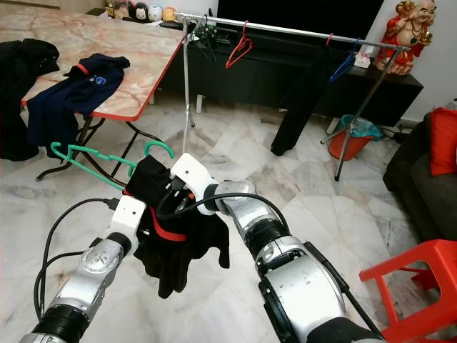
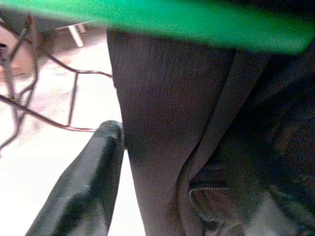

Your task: Hang hanger

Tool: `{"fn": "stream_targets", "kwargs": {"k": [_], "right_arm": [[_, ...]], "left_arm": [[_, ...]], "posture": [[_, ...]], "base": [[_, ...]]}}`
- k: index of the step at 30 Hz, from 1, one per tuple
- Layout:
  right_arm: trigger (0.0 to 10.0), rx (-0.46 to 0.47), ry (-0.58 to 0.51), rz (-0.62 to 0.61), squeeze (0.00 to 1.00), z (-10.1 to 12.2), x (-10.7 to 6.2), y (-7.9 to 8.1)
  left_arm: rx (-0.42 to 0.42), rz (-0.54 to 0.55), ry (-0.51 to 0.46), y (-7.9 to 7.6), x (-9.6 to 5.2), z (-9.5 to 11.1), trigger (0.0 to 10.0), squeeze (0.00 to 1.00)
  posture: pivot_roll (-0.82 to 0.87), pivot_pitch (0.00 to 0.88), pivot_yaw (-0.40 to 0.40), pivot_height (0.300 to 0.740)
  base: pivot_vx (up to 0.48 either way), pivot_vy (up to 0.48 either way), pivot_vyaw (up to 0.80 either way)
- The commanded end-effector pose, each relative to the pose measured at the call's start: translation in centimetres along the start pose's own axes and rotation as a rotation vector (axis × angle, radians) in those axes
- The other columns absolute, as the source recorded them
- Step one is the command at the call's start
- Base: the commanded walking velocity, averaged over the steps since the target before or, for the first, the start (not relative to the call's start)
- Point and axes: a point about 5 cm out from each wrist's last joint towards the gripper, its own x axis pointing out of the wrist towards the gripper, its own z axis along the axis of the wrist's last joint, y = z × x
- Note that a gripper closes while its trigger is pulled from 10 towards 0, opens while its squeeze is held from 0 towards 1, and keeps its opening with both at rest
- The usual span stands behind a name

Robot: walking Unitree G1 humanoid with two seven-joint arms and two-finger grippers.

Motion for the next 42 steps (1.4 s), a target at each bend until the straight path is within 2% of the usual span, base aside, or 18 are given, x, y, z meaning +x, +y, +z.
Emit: {"fn": "stream_targets", "kwargs": {"k": [1, 4, 8, 13, 19, 21, 22, 23, 27, 35, 40, 42], "right_arm": [[10.0, -0.021, -0.043, -0.018, 0.0, 1.3, -0.5, -0.8], [10.0, -0.023, -0.036, -0.016, 0.0, 1.1, -0.7, -0.8], [10.0, -0.02, -0.031, -0.009, 0.0, 0.9, -0.7, -0.8], [10.0, -0.019, -0.03, 0.005, 0.0, 0.8, -0.6, -0.5], [10.0, -0.017, -0.028, 0.014, 0.0, 0.7, -0.6, -0.4], [10.0, -0.019, -0.023, 0.025, 0.0, 0.5, -0.6, -0.3], [10.0, -0.018, -0.021, 0.031, 0.0, 0.4, -0.6, -0.2], [10.0, -0.017, -0.017, 0.04, 0.0, 0.3, -0.6, -0.1], [10.0, -0.018, -0.015, 0.08, 0.0, -0.1, -0.6, 0.2], [10.0, -0.018, -0.014, 0.083, 0.0, 0.0, -0.6, 0.3], [10.0, -0.02, -0.016, 0.088, 0.0, 0.0, -0.7, 0.3], [10.0, -0.024, -0.014, 0.089, 0.0, 0.0, -0.7, 0.3]], "left_arm": [[0.031, 0.013, 0.059, 0.0, 0.0, -0.8, 0.0, 0.0], [0.035, 0.083, 0.102, 0.9, 0.0, -1.5, 0.0, 0.0], [0.011, 0.121, 0.109, 1.3, 0.0, -1.7, 0.0, 0.0], [-0.034, 0.121, 0.081, 1.1, 0.1, -1.4, 0.0, 0.0], [-0.041, 0.144, 0.073, 1.0, 0.1, -1.4, 0.7, 0.0], [-0.07, 0.206, 0.036, 1.5, 0.1, -1.1, 8.0, 0.0], [-0.106, 0.236, 0.014, 1.7, 0.1, -0.8, 9.6, 0.0], [-0.139, 0.243, -0.005, 1.8, 0.1, -0.7, 10.0, 0.0], [-0.231, 0.238, -0.068, 1.7, 0.0, -0.2, 10.0, 0.0], [-0.214, 0.22, -0.063, 1.4, 0.0, -0.4, 10.0, 0.0], [-0.213, 0.132, -0.089, 0.6, 0.1, -0.2, 10.0, 0.0], [-0.171, 0.115, -0.069, 0.5, 0.0, -0.6, 8.5, 0.0]], "posture": [[0.21, 0.0, -0.16, 0.74], [0.21, 0.0, -0.16, 0.74], [0.2, 0.0, -0.159, 0.74], [0.2, 0.0, -0.159, 0.74], [0.21, 0.0, -0.159, 0.74], [0.21, 0.0, -0.162, 0.74], [0.21, 0.0, -0.162, 0.74], [0.21, 0.0, -0.161, 0.74], [0.21, 0.0, -0.161, 0.74], [0.2, 0.0, -0.163, 0.74], [0.2, 0.0, -0.163, 0.74], [0.2, 0.0, -0.163, 0.74]], "base": [[0.0, 0.0, 0.0], [0.0, 0.0, 0.0], [0.0, 0.0, 0.0], [0.0, 0.0, 0.0], [0.0, 0.0, 0.0], [0.0, 0.0, 0.0], [0.0, 0.0, 0.0], [0.0, 0.0, 0.0], [0.0, 0.0, 0.0], [0.0, 0.0, 0.0], [0.0, 0.0, 0.0], [0.0, 0.0, 0.0]]}}
